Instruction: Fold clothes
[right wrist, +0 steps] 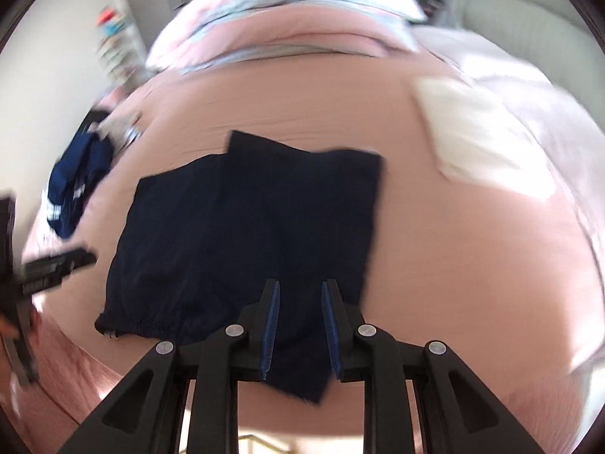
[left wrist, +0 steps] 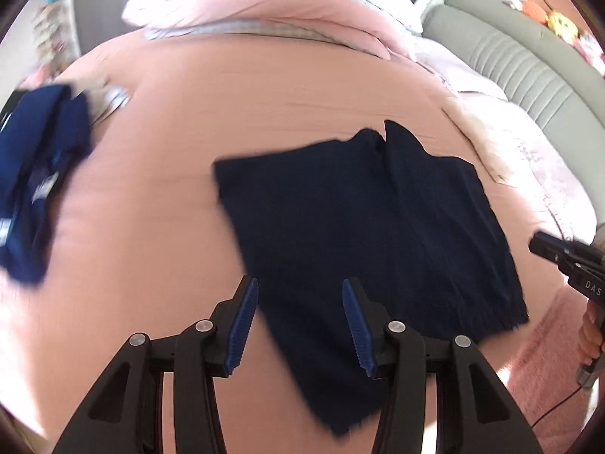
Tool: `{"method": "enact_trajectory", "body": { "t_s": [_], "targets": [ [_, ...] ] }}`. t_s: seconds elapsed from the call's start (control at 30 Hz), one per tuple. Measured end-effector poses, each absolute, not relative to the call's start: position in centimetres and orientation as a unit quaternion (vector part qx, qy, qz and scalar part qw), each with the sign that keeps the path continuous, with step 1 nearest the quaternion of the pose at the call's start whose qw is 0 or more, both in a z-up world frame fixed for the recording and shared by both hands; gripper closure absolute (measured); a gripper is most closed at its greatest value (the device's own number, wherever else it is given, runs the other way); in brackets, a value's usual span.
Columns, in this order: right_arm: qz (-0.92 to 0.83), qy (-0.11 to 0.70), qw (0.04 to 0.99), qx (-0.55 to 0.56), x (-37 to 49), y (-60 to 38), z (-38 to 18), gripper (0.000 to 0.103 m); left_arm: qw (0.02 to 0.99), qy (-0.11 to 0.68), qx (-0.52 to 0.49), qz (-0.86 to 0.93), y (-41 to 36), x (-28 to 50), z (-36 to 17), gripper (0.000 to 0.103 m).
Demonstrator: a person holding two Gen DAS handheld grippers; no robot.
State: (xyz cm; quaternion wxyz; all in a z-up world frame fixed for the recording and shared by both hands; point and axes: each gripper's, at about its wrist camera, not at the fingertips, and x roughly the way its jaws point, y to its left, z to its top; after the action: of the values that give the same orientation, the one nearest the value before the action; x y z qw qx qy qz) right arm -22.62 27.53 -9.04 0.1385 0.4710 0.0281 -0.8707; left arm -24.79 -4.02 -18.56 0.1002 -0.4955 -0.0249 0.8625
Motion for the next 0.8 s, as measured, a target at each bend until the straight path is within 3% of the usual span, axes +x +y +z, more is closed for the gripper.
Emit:
{"method": "enact_trajectory", "body": {
  "t_s": [0.23,0.33,0.47,0.6,0.8],
  "targets": [
    [-0.847,0.038,0.202,0.49,-33.5,22.7,-11.3,0.081,0.121,-0.003,-0.499,0.858,-3.7,-33.0,-21.3,0.06],
    [-0.841,0.065,0.216,0.491,-36.2,20.5,-12.9,0.081,0.072,-0.005,-0.489,0.87,-5.8,-34.8,-22.0,0.061],
    [-0.827,0.053,0.23,0.51,-39.3,18.2,-15.2,0.081,0.077,-0.065,-0.485,0.869,-9.0,-35.5,-23.0,0.061],
    [-0.815,0.047,0.204,0.54,-41.0,18.8,-18.0,0.081,0.074,-0.053,-0.482,0.871,-9.7,-35.4,-23.6,0.061],
    [-0.814,-0.028,0.181,0.551,-41.7,22.9,-18.3,0.081,0.044,-0.061,-0.487,0.87,-9.8,-35.4,-23.4,0.061]
  ]
}}
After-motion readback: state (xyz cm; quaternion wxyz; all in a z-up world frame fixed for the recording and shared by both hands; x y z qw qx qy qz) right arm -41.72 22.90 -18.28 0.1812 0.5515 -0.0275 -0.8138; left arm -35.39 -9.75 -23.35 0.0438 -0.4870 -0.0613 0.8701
